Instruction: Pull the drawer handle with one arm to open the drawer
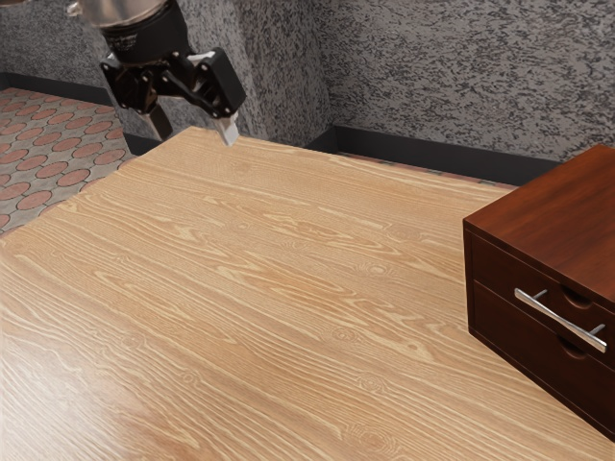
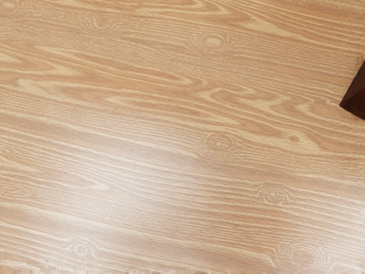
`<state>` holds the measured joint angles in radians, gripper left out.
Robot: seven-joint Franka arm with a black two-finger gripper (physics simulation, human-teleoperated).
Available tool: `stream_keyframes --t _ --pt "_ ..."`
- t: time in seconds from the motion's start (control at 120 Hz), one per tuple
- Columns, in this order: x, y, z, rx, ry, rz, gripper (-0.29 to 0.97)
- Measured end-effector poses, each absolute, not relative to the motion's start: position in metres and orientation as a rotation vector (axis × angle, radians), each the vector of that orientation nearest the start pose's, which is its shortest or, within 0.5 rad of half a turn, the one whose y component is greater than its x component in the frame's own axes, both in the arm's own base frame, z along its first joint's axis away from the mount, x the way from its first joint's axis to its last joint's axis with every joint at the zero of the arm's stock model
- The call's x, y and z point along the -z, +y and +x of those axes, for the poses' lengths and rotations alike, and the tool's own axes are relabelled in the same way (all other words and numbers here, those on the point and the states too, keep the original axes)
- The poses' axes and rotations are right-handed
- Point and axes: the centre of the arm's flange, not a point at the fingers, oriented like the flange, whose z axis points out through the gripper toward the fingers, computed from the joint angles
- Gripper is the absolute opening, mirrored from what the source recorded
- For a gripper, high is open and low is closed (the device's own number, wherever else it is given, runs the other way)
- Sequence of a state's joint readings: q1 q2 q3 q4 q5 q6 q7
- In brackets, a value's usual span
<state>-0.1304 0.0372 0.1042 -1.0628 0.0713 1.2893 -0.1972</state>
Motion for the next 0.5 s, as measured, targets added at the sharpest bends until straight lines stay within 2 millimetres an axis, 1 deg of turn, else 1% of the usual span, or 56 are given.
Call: stream_keyframes --t 0.208,0.25,0.325,0.442,0.475,0.5 --pt "-0.794 -0.05 0.51 0.254 -0.682 -3.079 0.68" --pt "-0.788 -0.057 0.514 0.235 -0.752 -3.068 0.68" --pt "-0.778 -0.067 0.52 0.206 -0.869 -3.042 0.68" --pt "-0.775 -0.079 0.521 0.191 -1.024 -3.005 0.68" --pt "-0.77 -0.083 0.524 0.172 -1.062 -2.996 0.68" --pt "-0.761 -0.085 0.527 0.144 -1.088 -2.986 0.68"
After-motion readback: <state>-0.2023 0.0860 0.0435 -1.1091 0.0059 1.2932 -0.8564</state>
